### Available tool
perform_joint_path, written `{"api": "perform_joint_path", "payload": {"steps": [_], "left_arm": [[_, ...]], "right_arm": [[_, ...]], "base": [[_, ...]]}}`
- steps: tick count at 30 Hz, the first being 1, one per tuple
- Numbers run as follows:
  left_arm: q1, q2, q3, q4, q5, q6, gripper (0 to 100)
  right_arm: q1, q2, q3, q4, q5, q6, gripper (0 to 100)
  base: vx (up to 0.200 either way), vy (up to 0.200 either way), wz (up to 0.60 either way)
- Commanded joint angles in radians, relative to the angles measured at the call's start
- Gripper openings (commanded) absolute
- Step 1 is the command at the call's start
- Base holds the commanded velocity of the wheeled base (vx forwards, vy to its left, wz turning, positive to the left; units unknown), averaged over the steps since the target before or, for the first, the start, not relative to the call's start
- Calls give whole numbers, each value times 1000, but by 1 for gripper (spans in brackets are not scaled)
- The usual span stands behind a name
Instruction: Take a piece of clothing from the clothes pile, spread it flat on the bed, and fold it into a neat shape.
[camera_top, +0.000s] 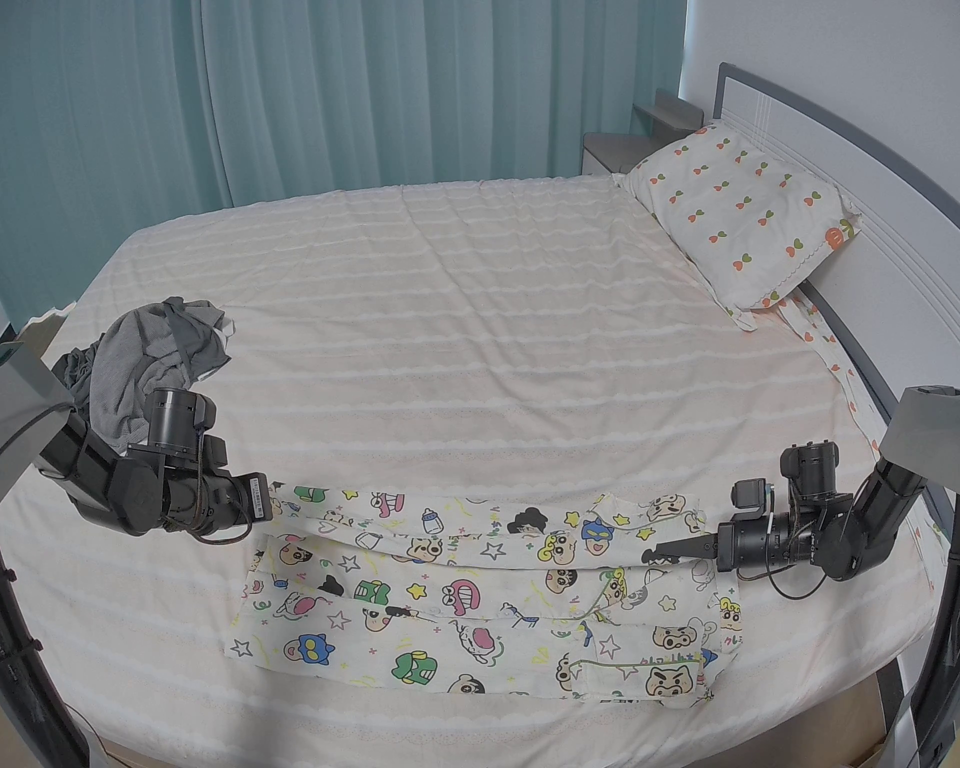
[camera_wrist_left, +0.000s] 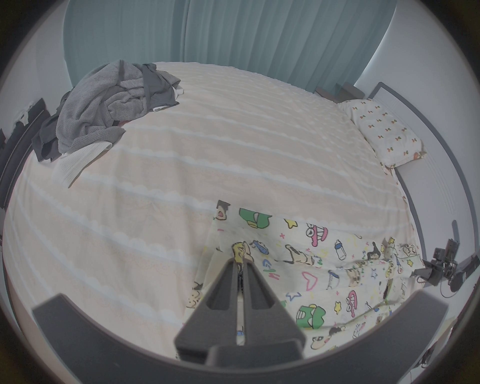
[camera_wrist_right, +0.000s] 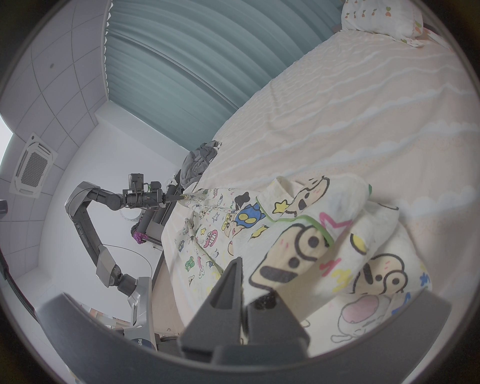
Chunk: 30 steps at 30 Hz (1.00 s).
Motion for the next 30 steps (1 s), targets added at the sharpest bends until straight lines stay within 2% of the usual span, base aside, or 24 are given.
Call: {"api": "perform_joint_path", "payload": {"steps": [1,16,22,30], "left_arm": [[-1,-36,31,0,-2,9,0],[1,-54,97,9,-4,60,0],[1,-56,137,8,-4,78,0],[1,-67,160,8,-5,78,0]], "right_arm": [[-1,0,8,-1,1,1,0],[-3,-22,69,-1,4,-8,0],[-10,-28,112,-1,24,-51,0],[-13,-46,147,-1,51,-57,0]], "base": [[0,0,0],[0,0,0],[0,0,0],[0,0,0]]}}
